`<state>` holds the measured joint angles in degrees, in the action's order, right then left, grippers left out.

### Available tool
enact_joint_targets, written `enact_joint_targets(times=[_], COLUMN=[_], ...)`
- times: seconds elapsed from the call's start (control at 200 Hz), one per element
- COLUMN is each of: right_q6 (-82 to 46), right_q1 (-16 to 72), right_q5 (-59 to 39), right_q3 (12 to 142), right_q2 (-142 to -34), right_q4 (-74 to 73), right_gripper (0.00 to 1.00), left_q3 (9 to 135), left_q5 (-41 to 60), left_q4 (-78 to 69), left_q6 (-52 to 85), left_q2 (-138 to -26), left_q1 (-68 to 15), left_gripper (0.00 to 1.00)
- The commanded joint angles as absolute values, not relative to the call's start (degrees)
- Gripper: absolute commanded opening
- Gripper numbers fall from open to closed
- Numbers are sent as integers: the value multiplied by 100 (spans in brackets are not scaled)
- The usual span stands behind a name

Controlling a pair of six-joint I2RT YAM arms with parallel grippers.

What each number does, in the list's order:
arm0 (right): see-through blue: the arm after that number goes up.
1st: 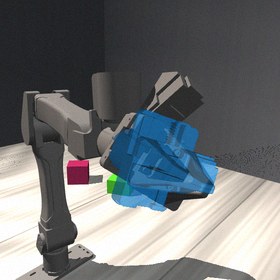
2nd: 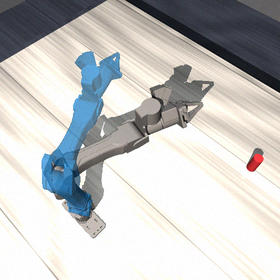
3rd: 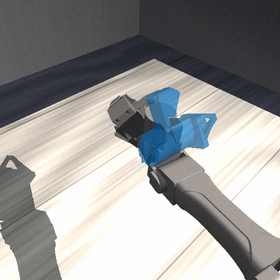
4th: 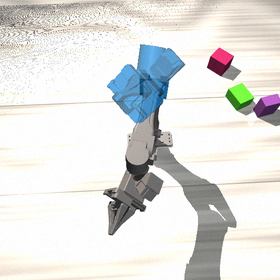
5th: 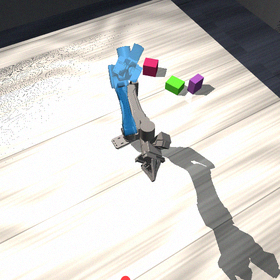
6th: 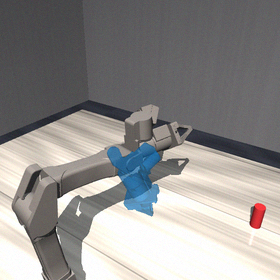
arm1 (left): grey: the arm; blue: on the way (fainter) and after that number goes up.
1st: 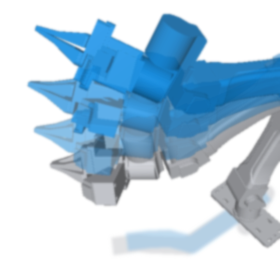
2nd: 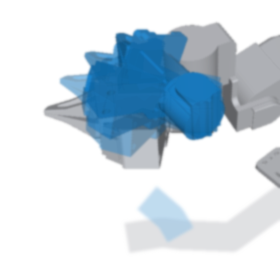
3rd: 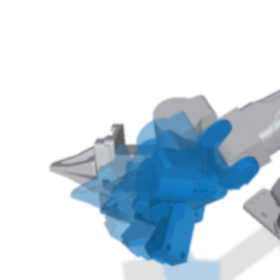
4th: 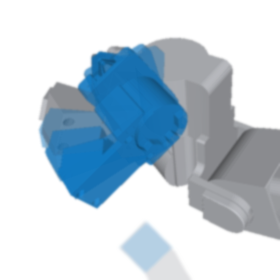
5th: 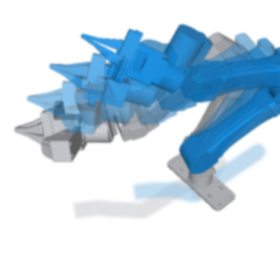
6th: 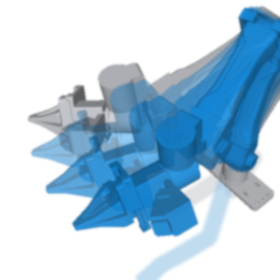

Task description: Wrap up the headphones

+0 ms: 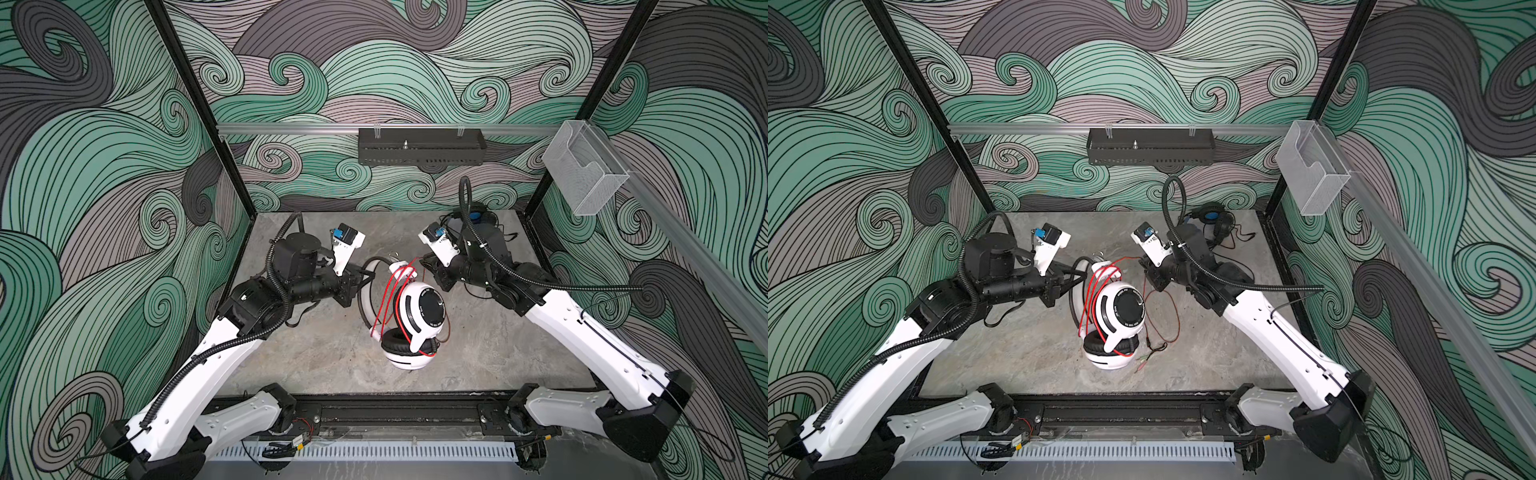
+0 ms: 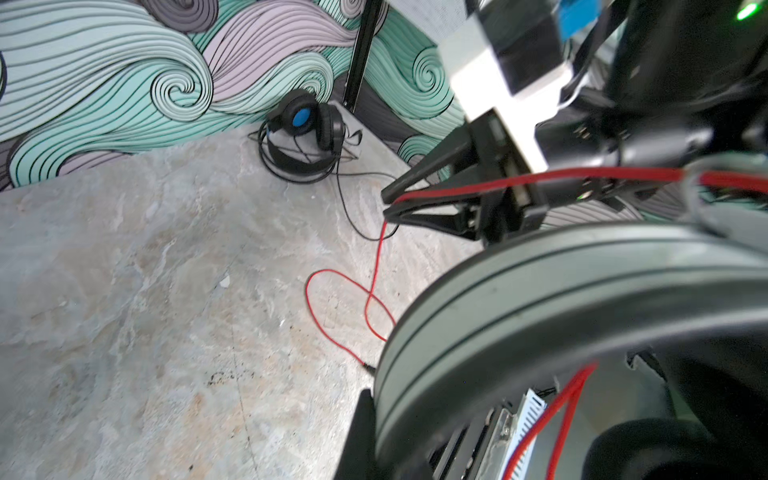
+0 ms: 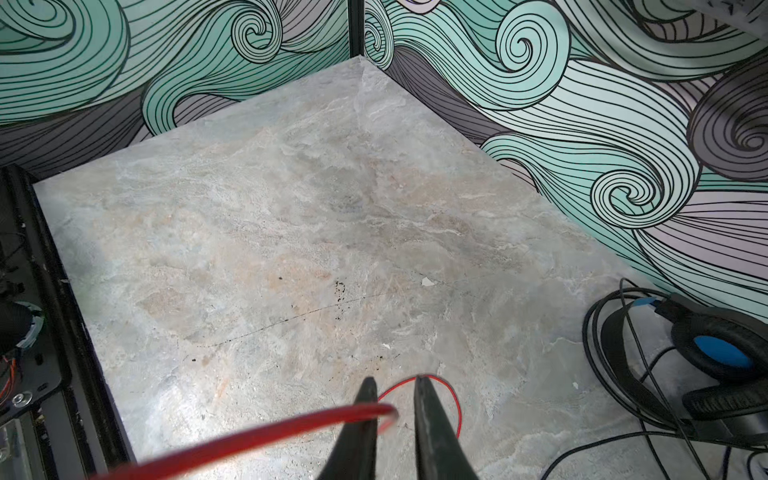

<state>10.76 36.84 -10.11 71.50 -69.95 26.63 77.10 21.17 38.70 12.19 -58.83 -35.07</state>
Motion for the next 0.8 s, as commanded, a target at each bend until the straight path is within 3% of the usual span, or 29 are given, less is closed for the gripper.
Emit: enact_joint_targets(times=[0.0, 0.24, 0.555, 0.796], right_q6=[582, -581, -1118, -1186], right_q1=[3570, 3499, 3498, 3506], right_q5=[-2035, -3043, -3298, -3545], right_q3=[6816, 6174, 5485, 5115], right_q2=[-6855, -6931, -7160, -7406], right_q4=[1406, 115, -523, -708], right_gripper=[24, 41, 40, 34], left_q3=[8214, 8787, 9240, 9611], left_q5=[2450, 2250, 1880, 1750], left_q4=[3121, 2949, 2774, 2771], left_q6=[1848, 2259, 2800, 3068], left_q2=[-5942, -6192, -6393, -6499], left_q1=[-3533, -3533, -3533, -3533], left_gripper=[0, 0, 0, 0])
